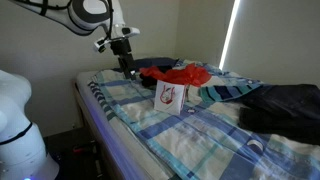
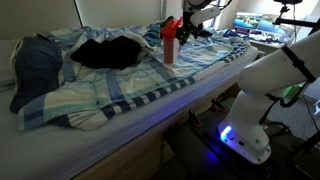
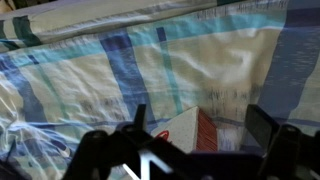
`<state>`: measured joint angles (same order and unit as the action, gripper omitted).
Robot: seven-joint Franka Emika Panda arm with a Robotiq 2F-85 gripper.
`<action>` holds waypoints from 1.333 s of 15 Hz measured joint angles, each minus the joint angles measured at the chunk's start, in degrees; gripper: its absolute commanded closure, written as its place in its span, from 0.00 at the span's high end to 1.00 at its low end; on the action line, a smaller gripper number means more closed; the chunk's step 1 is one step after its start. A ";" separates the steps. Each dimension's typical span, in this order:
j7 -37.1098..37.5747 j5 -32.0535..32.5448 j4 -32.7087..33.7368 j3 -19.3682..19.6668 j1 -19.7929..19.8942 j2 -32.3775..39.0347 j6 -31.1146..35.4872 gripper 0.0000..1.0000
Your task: Take the red wrapper from the bag and put it on the bed
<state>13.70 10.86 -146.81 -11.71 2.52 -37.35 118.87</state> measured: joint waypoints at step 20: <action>0.46 2.92 9.46 -1.77 -0.90 9.65 6.75 1.00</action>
<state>14.16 13.78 -137.35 -13.47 1.62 -27.70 125.62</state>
